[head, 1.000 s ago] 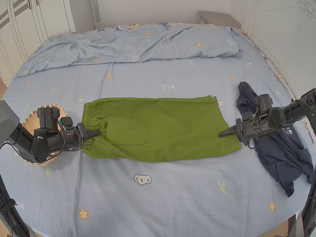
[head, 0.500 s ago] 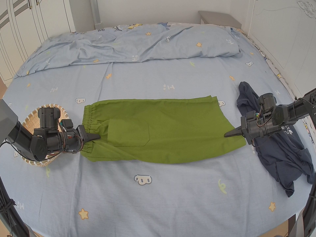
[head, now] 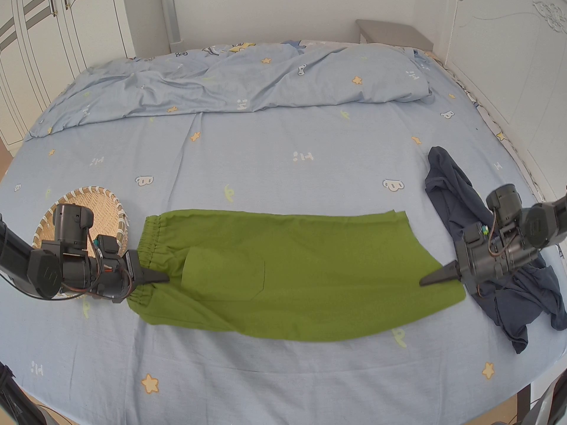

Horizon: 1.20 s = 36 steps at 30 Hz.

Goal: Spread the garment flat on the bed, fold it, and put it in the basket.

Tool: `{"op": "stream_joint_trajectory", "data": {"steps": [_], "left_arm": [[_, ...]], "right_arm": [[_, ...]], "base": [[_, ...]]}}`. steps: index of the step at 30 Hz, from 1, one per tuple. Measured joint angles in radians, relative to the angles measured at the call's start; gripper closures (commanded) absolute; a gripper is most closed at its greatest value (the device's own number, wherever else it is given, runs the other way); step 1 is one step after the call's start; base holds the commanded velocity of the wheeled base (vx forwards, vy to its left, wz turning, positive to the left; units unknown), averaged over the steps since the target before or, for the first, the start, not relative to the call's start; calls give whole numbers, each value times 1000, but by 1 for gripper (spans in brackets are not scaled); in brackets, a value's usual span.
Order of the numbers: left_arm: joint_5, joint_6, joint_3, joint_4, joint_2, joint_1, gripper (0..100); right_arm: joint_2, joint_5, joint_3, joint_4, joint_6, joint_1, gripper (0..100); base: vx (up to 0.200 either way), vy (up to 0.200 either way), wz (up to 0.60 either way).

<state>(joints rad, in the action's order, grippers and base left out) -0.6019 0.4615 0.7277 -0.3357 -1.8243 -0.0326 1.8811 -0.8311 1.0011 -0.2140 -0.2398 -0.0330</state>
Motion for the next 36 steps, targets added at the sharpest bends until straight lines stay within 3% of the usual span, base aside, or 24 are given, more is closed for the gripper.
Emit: {"op": "stream_joint_trajectory", "data": {"steps": [11,17,18,31,36], "left_arm": [[0,-81,-358,10,186,-5,100],[1,-112,-514,11,291,-3,100],[1,-115,-527,11,303,-3,100],[13,-120,-543,15,373,-12,100],[16,-134,-512,54,447,-30,100]], "right_arm": [[-172,3,-483,123,118,-12,100],[-228,3,-638,254,144,-19,100],[-233,2,-649,260,148,-21,0],[-264,4,-663,300,145,-9,0],[-315,4,-593,311,86,0,0]], "base": [[0,0,0],[0,0,0],[0,0,0],[0,0,0],[0,0,0]]}}
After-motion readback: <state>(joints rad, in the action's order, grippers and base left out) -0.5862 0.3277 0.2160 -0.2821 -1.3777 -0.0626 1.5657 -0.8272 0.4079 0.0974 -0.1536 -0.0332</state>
